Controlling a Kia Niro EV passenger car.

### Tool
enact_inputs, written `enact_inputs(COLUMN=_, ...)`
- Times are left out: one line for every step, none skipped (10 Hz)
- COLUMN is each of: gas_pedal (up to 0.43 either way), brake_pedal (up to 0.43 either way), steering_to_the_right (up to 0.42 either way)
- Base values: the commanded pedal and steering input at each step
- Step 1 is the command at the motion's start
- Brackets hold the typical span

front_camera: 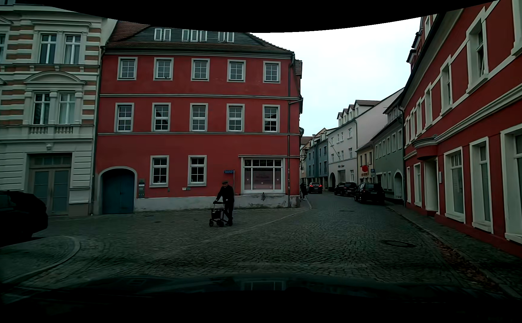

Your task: Follow the waypoints while adhering to traffic rules and regulations

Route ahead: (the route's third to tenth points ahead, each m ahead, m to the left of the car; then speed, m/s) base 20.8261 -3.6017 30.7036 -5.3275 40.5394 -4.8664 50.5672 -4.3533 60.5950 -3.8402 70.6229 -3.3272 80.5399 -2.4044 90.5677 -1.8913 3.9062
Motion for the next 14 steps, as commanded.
enact_inputs(gas_pedal=0.110, brake_pedal=0.000, steering_to_the_right=0.261)
enact_inputs(gas_pedal=0.118, brake_pedal=0.000, steering_to_the_right=0.271)
enact_inputs(gas_pedal=0.118, brake_pedal=0.000, steering_to_the_right=0.277)
enact_inputs(gas_pedal=0.118, brake_pedal=0.000, steering_to_the_right=0.277)
enact_inputs(gas_pedal=0.118, brake_pedal=0.000, steering_to_the_right=0.275)
enact_inputs(gas_pedal=0.118, brake_pedal=0.000, steering_to_the_right=0.273)
enact_inputs(gas_pedal=0.118, brake_pedal=0.000, steering_to_the_right=0.263)
enact_inputs(gas_pedal=0.118, brake_pedal=0.000, steering_to_the_right=0.250)
enact_inputs(gas_pedal=0.118, brake_pedal=0.000, steering_to_the_right=0.239)
enact_inputs(gas_pedal=0.118, brake_pedal=0.000, steering_to_the_right=0.229)
enact_inputs(gas_pedal=0.110, brake_pedal=0.000, steering_to_the_right=0.218)
enact_inputs(gas_pedal=0.087, brake_pedal=0.000, steering_to_the_right=0.204)
enact_inputs(gas_pedal=0.000, brake_pedal=0.000, steering_to_the_right=0.184)
enact_inputs(gas_pedal=0.000, brake_pedal=0.000, steering_to_the_right=0.173)
